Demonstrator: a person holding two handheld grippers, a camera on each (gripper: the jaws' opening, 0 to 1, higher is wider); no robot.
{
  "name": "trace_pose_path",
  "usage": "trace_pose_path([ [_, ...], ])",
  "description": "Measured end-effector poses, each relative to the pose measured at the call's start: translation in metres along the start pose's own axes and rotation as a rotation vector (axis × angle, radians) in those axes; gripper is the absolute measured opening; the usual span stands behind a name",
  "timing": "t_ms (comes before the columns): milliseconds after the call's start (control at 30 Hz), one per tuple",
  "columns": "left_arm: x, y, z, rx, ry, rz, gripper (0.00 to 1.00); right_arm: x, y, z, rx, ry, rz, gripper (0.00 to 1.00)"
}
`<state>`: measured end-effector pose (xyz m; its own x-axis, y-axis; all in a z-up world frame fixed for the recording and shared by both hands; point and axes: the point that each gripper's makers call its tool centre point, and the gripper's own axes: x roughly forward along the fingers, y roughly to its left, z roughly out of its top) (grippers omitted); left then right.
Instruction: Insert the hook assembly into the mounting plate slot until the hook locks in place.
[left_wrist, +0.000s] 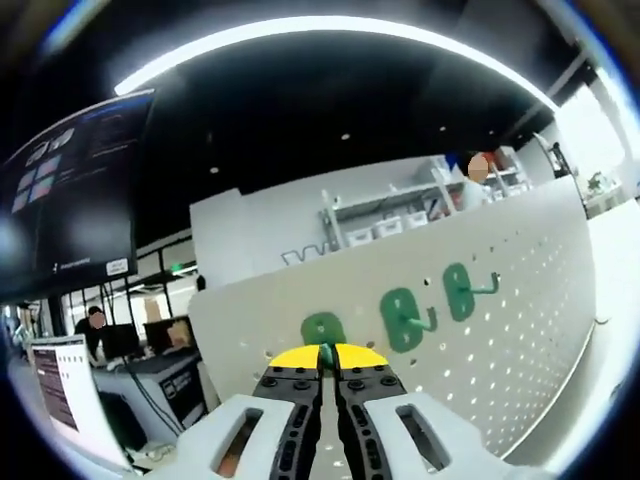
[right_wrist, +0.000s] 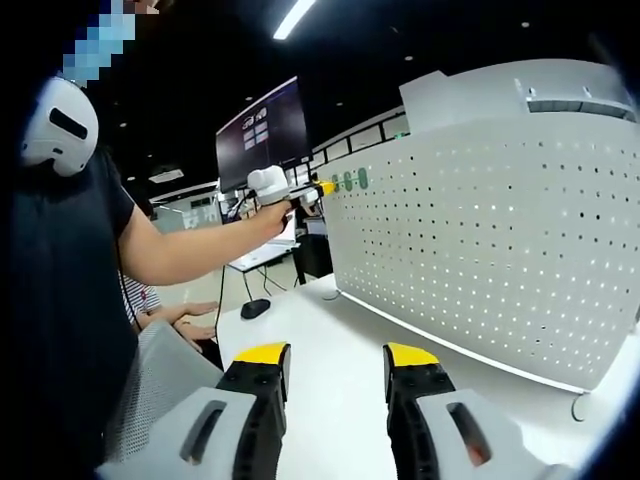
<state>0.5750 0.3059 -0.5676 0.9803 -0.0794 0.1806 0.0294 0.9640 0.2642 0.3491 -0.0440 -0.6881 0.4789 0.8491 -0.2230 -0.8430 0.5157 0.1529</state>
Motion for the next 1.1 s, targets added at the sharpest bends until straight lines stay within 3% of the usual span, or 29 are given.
trace_pose_path([
  [233,-0.003,0.001,-0.008,-0.015,0.045,0.002,0.07,-0.001,0.0,0.001,0.001,-0.009,0.002,0.36],
  [500,-0.013,0.002,-0.005,-0.035,0.048,-0.003,0.13,-0.002,0.001,0.002,-0.004,-0.018,0.01,0.36],
  [733,-0.028,-0.006,0.005,-0.115,0.027,-0.019,0.27,-0.006,0.001,0.004,-0.018,-0.019,0.006,0.36],
  [1100,-0.056,-0.023,0.025,-0.127,0.003,-0.054,0.37,-0.014,-0.006,0.007,-0.024,-0.036,-0.013,0.36],
])
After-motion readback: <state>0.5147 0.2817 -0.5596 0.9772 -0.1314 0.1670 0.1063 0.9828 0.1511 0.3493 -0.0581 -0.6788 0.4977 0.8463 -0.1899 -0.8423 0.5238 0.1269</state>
